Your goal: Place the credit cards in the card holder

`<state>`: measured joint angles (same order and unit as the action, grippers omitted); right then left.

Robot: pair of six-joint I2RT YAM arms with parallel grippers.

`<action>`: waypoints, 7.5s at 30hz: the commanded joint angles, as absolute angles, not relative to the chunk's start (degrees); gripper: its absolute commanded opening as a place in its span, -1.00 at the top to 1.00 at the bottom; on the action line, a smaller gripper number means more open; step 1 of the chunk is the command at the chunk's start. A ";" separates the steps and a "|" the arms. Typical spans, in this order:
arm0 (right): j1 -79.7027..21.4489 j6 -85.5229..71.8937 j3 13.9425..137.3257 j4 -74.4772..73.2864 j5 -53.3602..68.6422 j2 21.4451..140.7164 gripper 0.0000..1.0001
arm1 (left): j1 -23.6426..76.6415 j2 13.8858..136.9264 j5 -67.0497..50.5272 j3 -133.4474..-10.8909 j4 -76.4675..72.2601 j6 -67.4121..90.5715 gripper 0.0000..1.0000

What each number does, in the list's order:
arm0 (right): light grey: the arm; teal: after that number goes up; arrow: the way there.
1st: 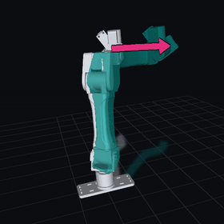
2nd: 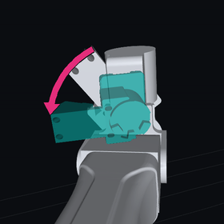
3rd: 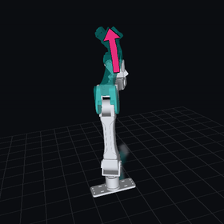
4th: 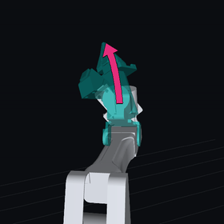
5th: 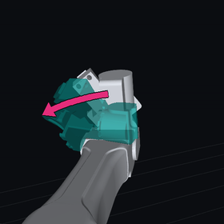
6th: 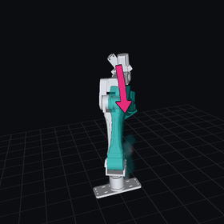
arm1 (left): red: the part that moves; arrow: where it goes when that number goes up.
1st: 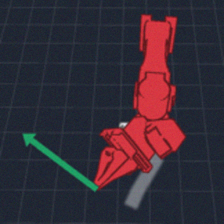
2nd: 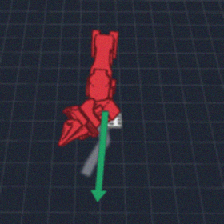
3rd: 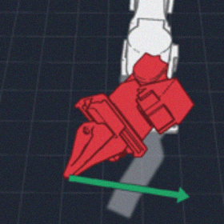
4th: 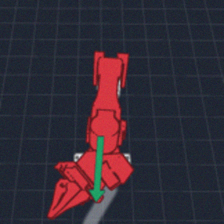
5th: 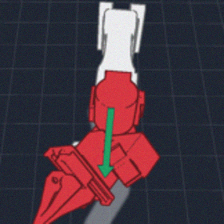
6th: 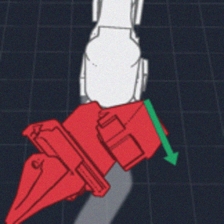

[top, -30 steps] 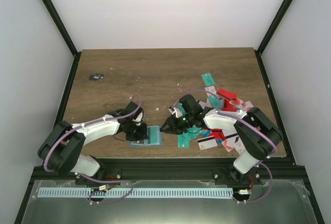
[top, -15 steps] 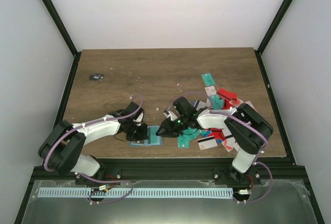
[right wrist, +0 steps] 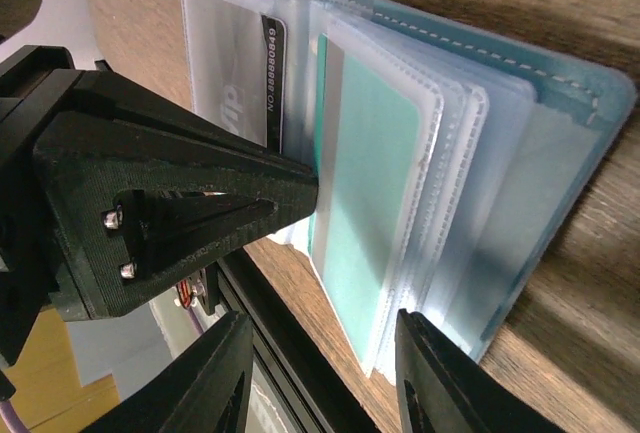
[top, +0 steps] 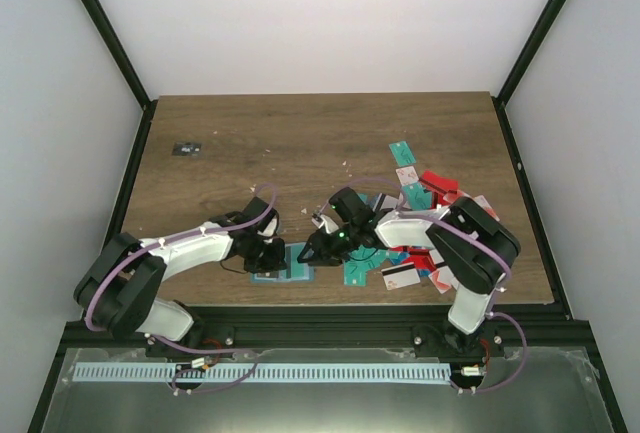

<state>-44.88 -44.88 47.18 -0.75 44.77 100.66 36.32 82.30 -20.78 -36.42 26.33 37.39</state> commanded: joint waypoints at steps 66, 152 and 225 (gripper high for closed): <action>-53.39 -43.91 75.08 -12.36 47.26 100.28 0.09 | 34.37 52.59 0.51 -54.63 58.75 49.32 0.80; -37.93 -58.55 21.27 -50.56 28.26 46.48 -0.64 | 64.68 106.85 -14.98 -71.09 29.85 40.26 0.28; -37.88 -56.75 31.23 -31.01 29.47 43.45 0.99 | 44.10 85.75 -24.40 -64.50 31.77 29.52 -0.07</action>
<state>-38.00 -59.55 27.16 -35.22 26.35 44.60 46.89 93.25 -24.23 -67.22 30.72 28.14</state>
